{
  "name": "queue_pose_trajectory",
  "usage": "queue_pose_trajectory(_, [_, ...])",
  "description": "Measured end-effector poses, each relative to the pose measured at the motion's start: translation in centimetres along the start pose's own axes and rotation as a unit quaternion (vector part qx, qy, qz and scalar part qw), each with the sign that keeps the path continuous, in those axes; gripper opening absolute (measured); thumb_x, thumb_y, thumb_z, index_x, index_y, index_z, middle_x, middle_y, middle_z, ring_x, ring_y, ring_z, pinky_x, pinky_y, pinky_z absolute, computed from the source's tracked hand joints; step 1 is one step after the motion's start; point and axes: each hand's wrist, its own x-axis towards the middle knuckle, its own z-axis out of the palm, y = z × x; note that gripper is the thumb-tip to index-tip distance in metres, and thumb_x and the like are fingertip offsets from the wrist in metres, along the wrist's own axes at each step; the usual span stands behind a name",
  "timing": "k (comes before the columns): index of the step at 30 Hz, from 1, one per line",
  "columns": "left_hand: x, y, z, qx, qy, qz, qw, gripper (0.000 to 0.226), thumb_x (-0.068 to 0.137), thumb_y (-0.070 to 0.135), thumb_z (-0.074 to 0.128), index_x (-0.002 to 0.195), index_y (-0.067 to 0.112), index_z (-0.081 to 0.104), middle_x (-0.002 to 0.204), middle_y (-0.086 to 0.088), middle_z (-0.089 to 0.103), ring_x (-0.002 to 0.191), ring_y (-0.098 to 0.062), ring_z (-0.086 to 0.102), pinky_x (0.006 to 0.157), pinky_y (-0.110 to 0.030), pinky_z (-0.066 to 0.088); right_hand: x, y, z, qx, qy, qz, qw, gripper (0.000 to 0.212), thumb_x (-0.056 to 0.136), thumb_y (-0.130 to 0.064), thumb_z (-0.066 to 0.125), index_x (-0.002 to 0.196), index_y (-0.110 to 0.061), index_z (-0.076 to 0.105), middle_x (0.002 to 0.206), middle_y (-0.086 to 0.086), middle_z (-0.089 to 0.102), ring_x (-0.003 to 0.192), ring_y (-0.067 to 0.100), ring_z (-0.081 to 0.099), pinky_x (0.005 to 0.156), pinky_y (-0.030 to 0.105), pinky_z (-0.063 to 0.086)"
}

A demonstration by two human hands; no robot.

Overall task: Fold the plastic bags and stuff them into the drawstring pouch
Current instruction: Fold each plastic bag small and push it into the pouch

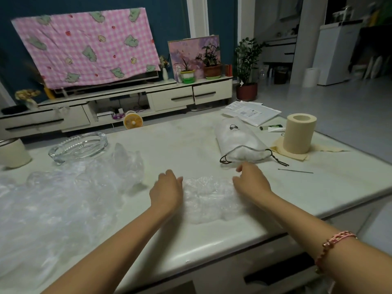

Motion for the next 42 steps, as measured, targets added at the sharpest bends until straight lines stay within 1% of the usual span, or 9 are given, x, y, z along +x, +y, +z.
queue_pose_trajectory(4, [-0.2,1.3,-0.8,-0.014,0.088,0.148,0.985,0.028,0.099,0.017,0.036,0.121,0.008,0.051,0.119,-0.010,0.053,0.108,-0.028,0.048,0.083,-0.035,0.039,-0.2,-0.9,-0.8,-0.054,0.135,-0.126,0.981,0.033,0.087,-0.005,0.046,0.119,-0.008,0.053,0.122,0.012,0.052,0.117,0.029,0.044,0.092,0.034,0.032])
queue_pose_trajectory(8, [-2.0,2.9,1.5,-0.046,-0.028,0.249,0.967,0.065,0.091,0.040,0.011,0.128,0.004,0.051,0.129,-0.015,0.054,0.120,-0.029,0.047,0.100,-0.034,0.030,-2.0,-1.3,1.9,-0.028,-0.027,-0.250,0.968,0.034,0.098,-0.015,0.038,0.129,-0.008,0.048,0.131,0.012,0.053,0.123,0.027,0.046,0.099,0.033,0.032])
queue_pose_trajectory(13, [-3.2,1.7,3.2,0.045,-0.142,0.186,0.971,0.054,0.102,0.038,0.012,0.151,0.016,0.009,0.159,-0.003,0.003,0.146,-0.016,-0.001,0.117,-0.032,-0.003,-2.1,0.4,2.6,-0.191,-0.147,-0.262,0.935,0.052,0.103,-0.034,0.021,0.151,-0.019,0.012,0.160,0.002,0.004,0.146,0.017,0.002,0.117,0.035,-0.002])
queue_pose_trajectory(20, [-3.3,1.4,3.1,0.083,-0.183,0.170,0.965,0.064,0.095,0.057,0.006,0.150,0.027,-0.003,0.158,-0.002,-0.012,0.145,-0.018,-0.015,0.117,-0.041,-0.011,-2.0,1.8,1.2,-0.228,-0.178,-0.248,0.925,0.060,0.100,-0.050,0.016,0.151,-0.027,-0.004,0.159,-0.003,-0.011,0.146,0.014,-0.011,0.117,0.037,-0.010])
queue_pose_trajectory(26, [-3.4,1.2,2.4,0.084,-0.188,0.181,0.962,0.066,0.095,0.059,0.010,0.151,0.027,-0.003,0.159,-0.003,-0.010,0.146,-0.019,-0.009,0.117,-0.041,-0.008,-2.1,1.7,0.7,-0.109,-0.093,-0.252,0.957,0.056,0.099,-0.044,0.036,0.147,-0.015,0.029,0.156,0.006,0.020,0.144,0.019,0.015,0.115,0.030,0.008])
queue_pose_trajectory(30, [-3.8,0.8,1.6,0.049,-0.082,0.248,0.964,0.055,0.099,0.047,0.026,0.147,0.020,0.024,0.155,-0.005,0.019,0.142,-0.021,0.015,0.112,-0.034,0.007,-2.3,0.9,-2.1,0.033,-0.082,-0.278,0.957,0.035,0.082,-0.036,0.069,0.109,-0.014,0.062,0.110,-0.001,0.056,0.109,0.014,0.049,0.089,0.020,0.033])
queue_pose_trajectory(32, [-3.7,0.7,1.4,-0.005,-0.010,0.278,0.961,0.037,0.098,0.037,0.041,0.127,0.016,0.050,0.131,-0.004,0.047,0.120,-0.022,0.040,0.095,-0.027,0.025,-3.0,0.6,-2.9,0.001,-0.173,-0.283,0.943,0.032,0.078,-0.033,0.075,0.101,-0.017,0.060,0.102,-0.002,0.053,0.098,0.013,0.048,0.083,0.021,0.037])
queue_pose_trajectory(35, [-3.4,0.6,1.3,-0.073,-0.016,0.270,0.960,0.020,0.095,0.026,0.048,0.103,0.012,0.060,0.099,0.000,0.050,0.095,-0.017,0.047,0.077,-0.025,0.035,-3.2,0.8,-2.5,-0.128,-0.228,-0.280,0.924,0.025,0.081,-0.034,0.068,0.100,-0.024,0.055,0.105,-0.004,0.041,0.103,0.014,0.041,0.092,0.028,0.037])
queue_pose_trajectory(42, [-2.4,0.1,-0.1,-0.209,-0.103,0.228,0.945,0.038,0.101,0.027,0.038,0.083,0.004,0.061,0.080,0.001,0.059,0.078,-0.016,0.052,0.076,-0.028,0.041,-2.1,1.0,-2.4,-0.037,-0.173,-0.240,0.955,0.010,0.093,-0.020,0.055,0.095,-0.013,0.061,0.091,-0.002,0.055,0.086,0.013,0.051,0.077,0.027,0.039])
